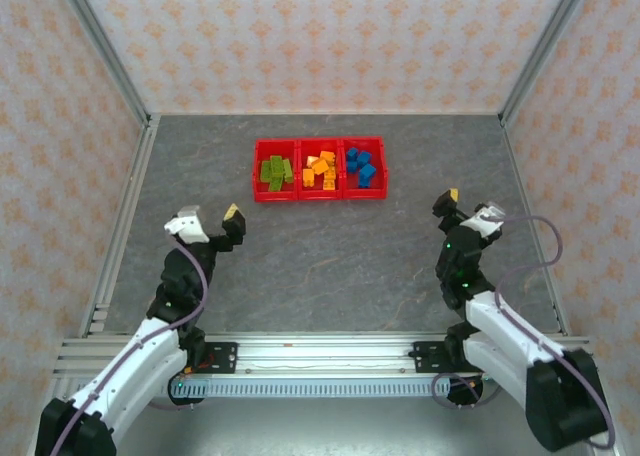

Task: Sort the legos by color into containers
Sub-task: Reset both arms

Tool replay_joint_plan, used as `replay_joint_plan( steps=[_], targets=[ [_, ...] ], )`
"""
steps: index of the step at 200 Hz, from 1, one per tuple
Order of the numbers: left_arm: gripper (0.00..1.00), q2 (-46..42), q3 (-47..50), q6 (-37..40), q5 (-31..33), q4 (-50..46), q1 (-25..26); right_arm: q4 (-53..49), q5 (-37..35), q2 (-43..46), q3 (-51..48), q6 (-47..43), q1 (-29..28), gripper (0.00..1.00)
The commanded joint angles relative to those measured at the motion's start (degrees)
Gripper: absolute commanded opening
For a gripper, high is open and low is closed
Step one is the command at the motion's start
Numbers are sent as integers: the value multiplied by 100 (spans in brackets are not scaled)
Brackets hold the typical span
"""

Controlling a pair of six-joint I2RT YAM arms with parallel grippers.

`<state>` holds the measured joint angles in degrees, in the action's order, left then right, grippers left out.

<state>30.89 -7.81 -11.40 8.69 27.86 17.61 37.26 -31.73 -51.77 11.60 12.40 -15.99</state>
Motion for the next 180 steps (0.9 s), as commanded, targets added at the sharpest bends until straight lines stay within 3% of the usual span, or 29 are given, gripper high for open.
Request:
replay_joint_plan(
  steps=[1, 21, 41, 50, 95, 156, 170, 180],
  targets=[
    [99, -232, 219, 402, 594, 653, -12, 1341, -463, -763, -96, 159, 70, 100],
    [99, -60, 399, 573, 905, 918, -12, 2244, 165, -1486, 71, -539, 114, 100],
    [100, 329, 451, 834, 1153, 1086, -12, 2261, 489, -2331, 552, -1235, 114, 100],
    [99, 459, 380, 919, 1191, 963, -11, 1715, 891, -2330, 785, -1266, 125, 100],
    [100, 1069, 820, 1207, 1736, 2184, -29, 1992, 1519, -2347, 700, -1618, 166, 100],
    [99, 2121, 1171, 1483, 1654, 3637, -152, 1757, 1010, -2052, 286, -1520, 193, 100],
    [100, 2438, 1084, 1660, 1444, 3811, -242, 2274, 602, -2209, -73, -1455, 195, 100],
    [100, 2718, 1033, 1765, 1343, 4052, -349, 2063, 1176, -1932, -164, -1409, 293, 100]
  ],
)
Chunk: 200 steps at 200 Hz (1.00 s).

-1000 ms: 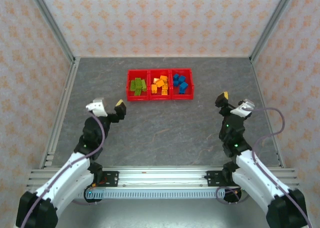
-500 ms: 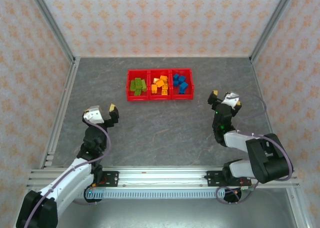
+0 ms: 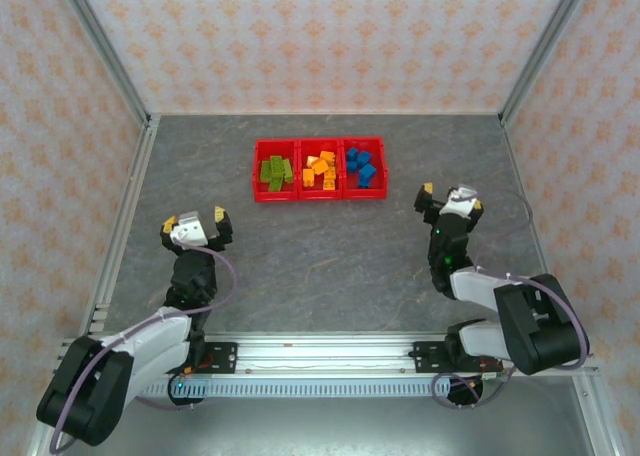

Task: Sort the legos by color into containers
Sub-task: Reset both arms

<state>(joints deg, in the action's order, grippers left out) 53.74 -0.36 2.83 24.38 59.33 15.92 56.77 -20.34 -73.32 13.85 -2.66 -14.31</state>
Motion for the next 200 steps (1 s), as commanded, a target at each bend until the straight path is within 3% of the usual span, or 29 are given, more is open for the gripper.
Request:
replay_joint_plan(
  steps=[1, 14, 26, 44, 51, 59, 68, 73, 86, 97, 101, 112, 126, 139, 155, 170, 200],
  targets=[
    [100, 466, 281, 346, -233, 931, -197, 148, 86, 222, -425, 111, 141, 100],
    [100, 849, 185, 321, -442, 1246, -409, 1160, 244, 120, -756, 136, 267, 100],
    [100, 1145, 56, 223, -709, 1386, -625, 1042, 209, -63, -565, 23, 307, 100],
    [100, 1630, -105, 69, -912, 1746, -931, 1446, 756, -521, -481, -490, 352, 100],
    [100, 1852, -166, -2, -1115, 1962, -1086, 1955, 819, -968, -542, -579, 371, 100],
    [99, 2071, -244, -142, -1382, 2053, -1258, 2726, 404, -1279, -640, -430, 395, 100],
    [100, 2417, -374, -457, -1861, 2050, -1513, 2527, 679, -1152, -734, -144, 622, 100],
    [100, 2736, -435, -459, -1897, 2428, -1558, 2491, 998, -1249, -739, -50, 793, 97],
    [100, 3763, -637, -409, -1905, 3356, -1593, 2912, 1334, -1558, -659, -163, 886, 100],
    [100, 3182, -1069, -532, -2115, 1395, -1655, 1672, 1615, -1299, -265, -189, 924, 100],
    [100, 3163, -1206, -534, -2163, 1113, -1664, 1569, 1691, -1353, -178, -153, 970, 100],
    [100, 3568, -1096, -409, -2296, 2045, -1666, 1769, 1774, -1479, -172, -48, 1073, 100],
    [99, 3265, -1294, -524, -2239, 1150, -1705, 1426, 1597, -1389, -80, 47, 1088, 100],
    [99, 3488, -1115, -483, -2194, 1906, -1698, 1540, 1561, -1378, -138, 28, 1079, 100],
    [99, 3320, -1080, -648, -1808, 1633, -1706, 1561, 1567, -1393, -132, 28, 1080, 100],
    [99, 3446, -906, -605, -1736, 2273, -1677, 1517, 1595, -1387, -116, 29, 1093, 100],
    [99, 3431, -910, -359, -2275, 2235, -1637, 1495, 1595, -1388, -109, 37, 1088, 100]
  ],
)
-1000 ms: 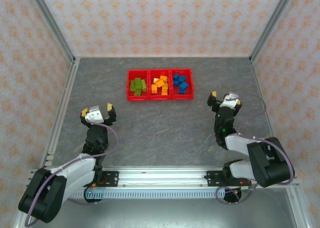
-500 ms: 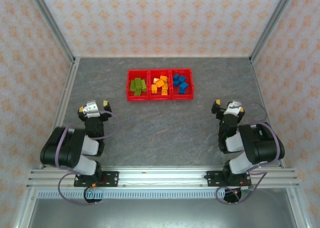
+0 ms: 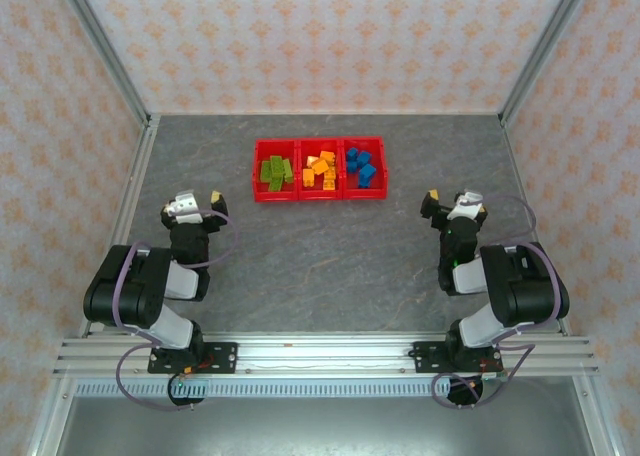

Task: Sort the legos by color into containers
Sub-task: Reset both arms

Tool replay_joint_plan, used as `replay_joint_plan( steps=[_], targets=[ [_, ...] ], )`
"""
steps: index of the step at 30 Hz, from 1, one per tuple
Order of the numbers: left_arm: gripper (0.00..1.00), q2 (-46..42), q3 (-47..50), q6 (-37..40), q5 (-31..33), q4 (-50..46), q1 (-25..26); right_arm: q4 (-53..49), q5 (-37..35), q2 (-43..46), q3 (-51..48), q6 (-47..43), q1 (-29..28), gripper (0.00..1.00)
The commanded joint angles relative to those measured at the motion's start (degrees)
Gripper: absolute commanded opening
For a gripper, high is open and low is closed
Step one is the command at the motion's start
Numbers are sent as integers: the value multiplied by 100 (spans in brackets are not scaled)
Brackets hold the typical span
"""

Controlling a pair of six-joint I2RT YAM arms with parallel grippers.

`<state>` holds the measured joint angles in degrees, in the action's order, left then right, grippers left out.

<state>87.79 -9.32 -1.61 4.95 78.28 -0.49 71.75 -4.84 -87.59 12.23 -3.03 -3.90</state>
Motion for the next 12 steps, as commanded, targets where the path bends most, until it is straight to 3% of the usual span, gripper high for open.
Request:
replay_joint_plan(
  steps=[1, 3, 12],
  targets=[
    [99, 22, -37, 87, -348, 299, 5, -2, 45, 40, 52, 74, 47, 100],
    [99, 9, -308, 100, -461, -313, 5, -3, 49, 41, 53, 73, 48, 100],
    [99, 27, -312, 29, -276, -290, -12, -47, 133, 34, 83, 82, 83, 100]
  ],
)
